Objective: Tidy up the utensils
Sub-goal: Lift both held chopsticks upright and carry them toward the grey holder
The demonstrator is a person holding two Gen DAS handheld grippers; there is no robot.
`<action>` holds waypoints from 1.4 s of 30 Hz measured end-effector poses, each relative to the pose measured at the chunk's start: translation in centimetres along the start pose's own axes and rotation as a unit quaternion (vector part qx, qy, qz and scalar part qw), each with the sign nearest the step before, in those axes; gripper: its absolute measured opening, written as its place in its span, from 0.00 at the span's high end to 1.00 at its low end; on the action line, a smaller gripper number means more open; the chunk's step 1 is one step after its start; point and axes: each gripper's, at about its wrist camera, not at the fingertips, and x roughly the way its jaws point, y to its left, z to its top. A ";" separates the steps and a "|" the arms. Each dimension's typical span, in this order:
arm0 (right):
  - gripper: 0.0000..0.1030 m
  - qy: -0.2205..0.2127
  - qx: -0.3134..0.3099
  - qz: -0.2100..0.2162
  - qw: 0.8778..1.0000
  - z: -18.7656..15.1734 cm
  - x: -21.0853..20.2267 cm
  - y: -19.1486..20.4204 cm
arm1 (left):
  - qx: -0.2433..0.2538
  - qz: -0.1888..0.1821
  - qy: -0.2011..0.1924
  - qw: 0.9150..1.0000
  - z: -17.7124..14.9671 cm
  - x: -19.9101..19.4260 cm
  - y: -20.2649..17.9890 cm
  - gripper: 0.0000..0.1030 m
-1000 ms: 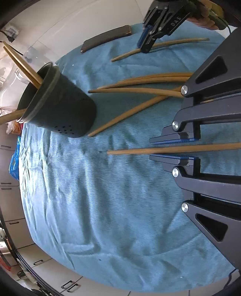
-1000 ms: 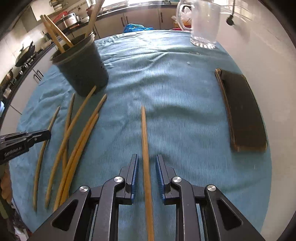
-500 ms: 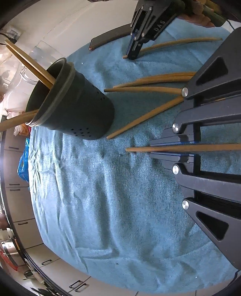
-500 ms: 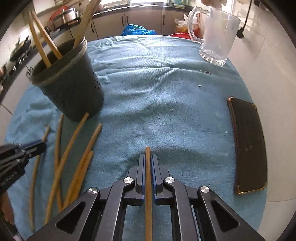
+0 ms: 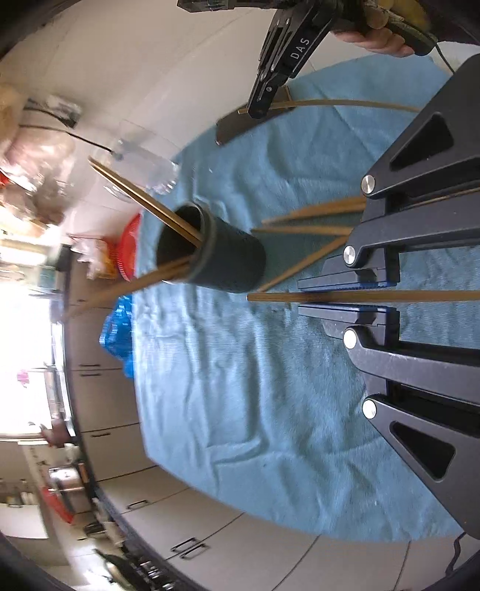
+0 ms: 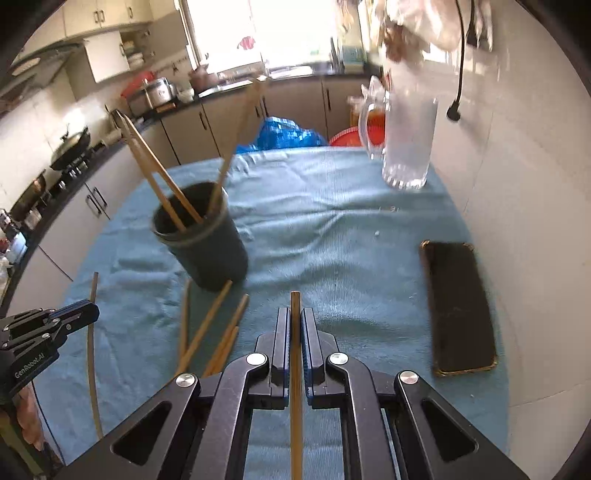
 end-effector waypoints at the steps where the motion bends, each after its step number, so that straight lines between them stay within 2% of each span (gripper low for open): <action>1: 0.94 -0.007 0.000 0.002 1.000 0.0 -0.7 0.1 | 0.003 0.001 -0.006 1.000 -0.1 -0.6 0.0 0.95; 6: 0.94 -0.039 0.000 0.008 0.999 -1.0 -3.8 0.5 | 0.019 0.020 -0.039 0.999 -1.1 -3.5 -1.1 0.95; 28: 0.94 -0.141 -0.008 0.027 0.990 -4.9 -15.5 2.2 | 0.035 0.052 -0.101 0.993 -4.8 -12.3 -3.9 0.95; 42: 0.94 -0.208 -0.028 0.020 0.977 -8.4 -24.3 4.1 | 0.051 0.037 -0.163 0.985 -7.2 -19.8 -5.5 0.95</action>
